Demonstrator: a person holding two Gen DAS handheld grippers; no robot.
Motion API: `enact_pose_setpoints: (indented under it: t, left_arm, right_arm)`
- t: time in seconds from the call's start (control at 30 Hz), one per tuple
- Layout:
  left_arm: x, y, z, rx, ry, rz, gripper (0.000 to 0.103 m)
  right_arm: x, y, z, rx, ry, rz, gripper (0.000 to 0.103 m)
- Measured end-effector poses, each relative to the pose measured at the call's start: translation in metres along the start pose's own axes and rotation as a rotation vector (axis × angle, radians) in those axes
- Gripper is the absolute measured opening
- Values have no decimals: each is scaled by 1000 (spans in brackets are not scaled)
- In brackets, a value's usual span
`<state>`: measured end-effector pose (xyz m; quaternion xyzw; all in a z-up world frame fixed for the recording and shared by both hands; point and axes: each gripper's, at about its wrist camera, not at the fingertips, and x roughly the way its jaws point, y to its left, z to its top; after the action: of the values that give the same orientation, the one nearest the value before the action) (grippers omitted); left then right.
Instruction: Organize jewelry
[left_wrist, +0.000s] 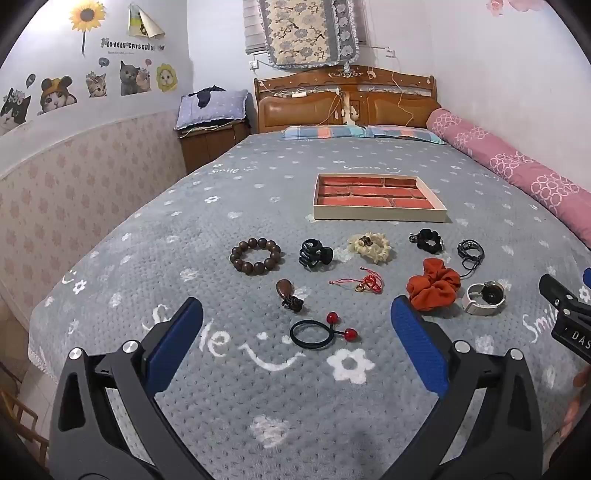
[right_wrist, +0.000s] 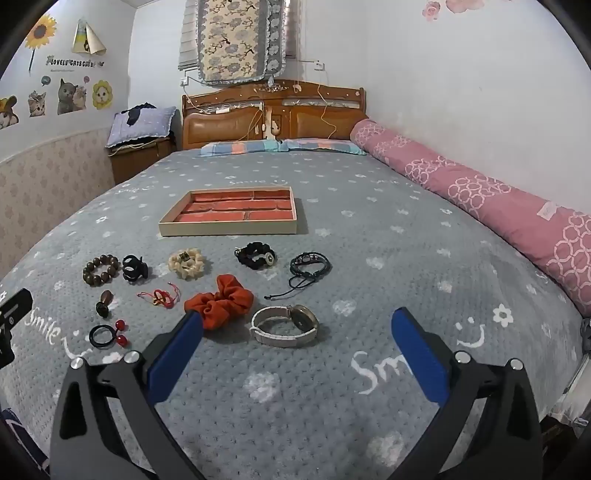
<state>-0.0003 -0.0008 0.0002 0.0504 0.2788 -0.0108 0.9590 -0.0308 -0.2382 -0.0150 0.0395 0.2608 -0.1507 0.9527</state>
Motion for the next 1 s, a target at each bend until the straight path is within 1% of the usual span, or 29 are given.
enact_pose_setpoints:
  t: [0.27, 0.3, 0.43, 0.63, 0.9, 1.0]
  left_arm:
    - [0, -1, 1, -3, -3, 3, 98]
    - [-4, -2, 3, -2, -3, 2, 98]
    - [-5, -5, 5, -2, -3, 2, 98]
    - [-5, 1, 2, -7, -6, 1, 98]
    - [-6, 3, 5, -13, -10, -2, 98]
    - [-7, 3, 6, -14, -10, -4, 98]
  right_arm:
    - [-2, 1, -1, -13, -11, 4, 99]
    - [5, 0, 0, 0, 8, -1, 99]
    - [3, 2, -1, -2, 5, 0, 99]
    - [-1, 2, 1, -6, 4, 3, 99]
    - [-2, 3, 3, -8, 1, 8, 99]
    - [-3, 8, 0, -14, -9, 7, 99]
